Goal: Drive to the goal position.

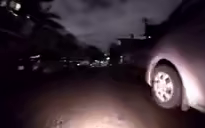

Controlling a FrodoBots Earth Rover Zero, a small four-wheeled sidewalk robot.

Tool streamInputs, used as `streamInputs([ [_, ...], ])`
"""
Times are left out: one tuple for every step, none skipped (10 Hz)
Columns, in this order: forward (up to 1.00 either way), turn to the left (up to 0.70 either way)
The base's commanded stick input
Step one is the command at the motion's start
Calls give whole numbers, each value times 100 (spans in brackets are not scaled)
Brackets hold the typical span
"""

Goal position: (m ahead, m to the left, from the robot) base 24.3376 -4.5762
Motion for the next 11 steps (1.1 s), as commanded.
streamInputs([
  [100,0],
  [100,0],
  [100,12],
  [100,15],
  [100,0],
  [100,0],
  [100,0],
  [100,0],
  [100,0],
  [100,0],
  [100,-26],
])
